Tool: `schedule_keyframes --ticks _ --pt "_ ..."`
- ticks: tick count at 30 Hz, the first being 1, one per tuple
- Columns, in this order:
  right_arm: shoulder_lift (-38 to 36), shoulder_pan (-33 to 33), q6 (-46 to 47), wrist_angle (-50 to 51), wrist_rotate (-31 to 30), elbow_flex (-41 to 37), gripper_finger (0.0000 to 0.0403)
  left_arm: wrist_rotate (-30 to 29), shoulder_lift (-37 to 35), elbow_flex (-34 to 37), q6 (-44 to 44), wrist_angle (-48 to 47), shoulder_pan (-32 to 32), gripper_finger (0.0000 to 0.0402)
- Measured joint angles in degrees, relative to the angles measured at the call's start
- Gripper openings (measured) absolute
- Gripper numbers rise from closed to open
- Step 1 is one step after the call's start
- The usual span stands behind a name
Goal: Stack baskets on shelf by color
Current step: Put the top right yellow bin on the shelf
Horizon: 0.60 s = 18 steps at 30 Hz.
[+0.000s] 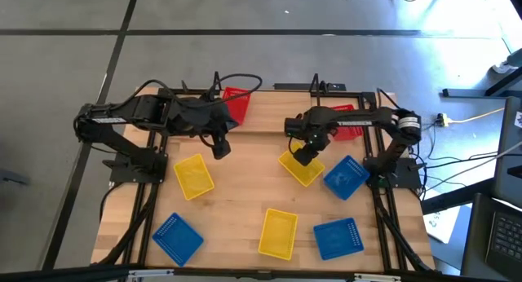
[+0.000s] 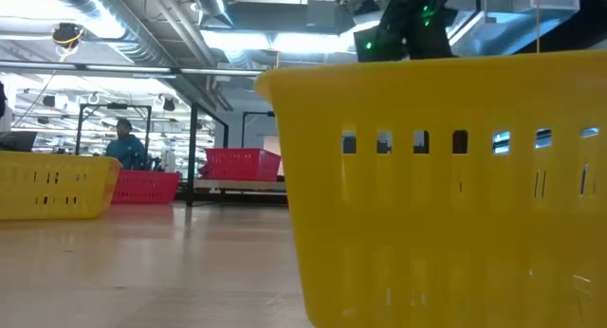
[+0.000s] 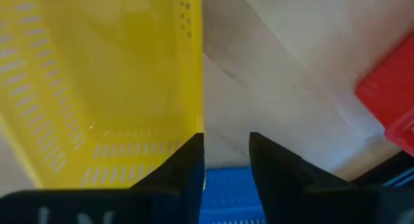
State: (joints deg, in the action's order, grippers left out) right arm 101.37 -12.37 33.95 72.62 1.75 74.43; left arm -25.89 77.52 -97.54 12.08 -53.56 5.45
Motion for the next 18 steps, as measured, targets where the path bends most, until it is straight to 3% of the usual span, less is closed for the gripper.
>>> schedule_keyframes --ticks 11,18 --pt "2.22 -1.13 -3.35 -1.69 4.88 0.0 0.012 -0.02 0.01 0.0 1.39 0.16 0.0 0.0002" --pt "2.6 -1.13 -4.47 -4.49 4.92 0.0 0.012 -0.15 0.02 0.0 1.4 0.22 0.0 0.0001"
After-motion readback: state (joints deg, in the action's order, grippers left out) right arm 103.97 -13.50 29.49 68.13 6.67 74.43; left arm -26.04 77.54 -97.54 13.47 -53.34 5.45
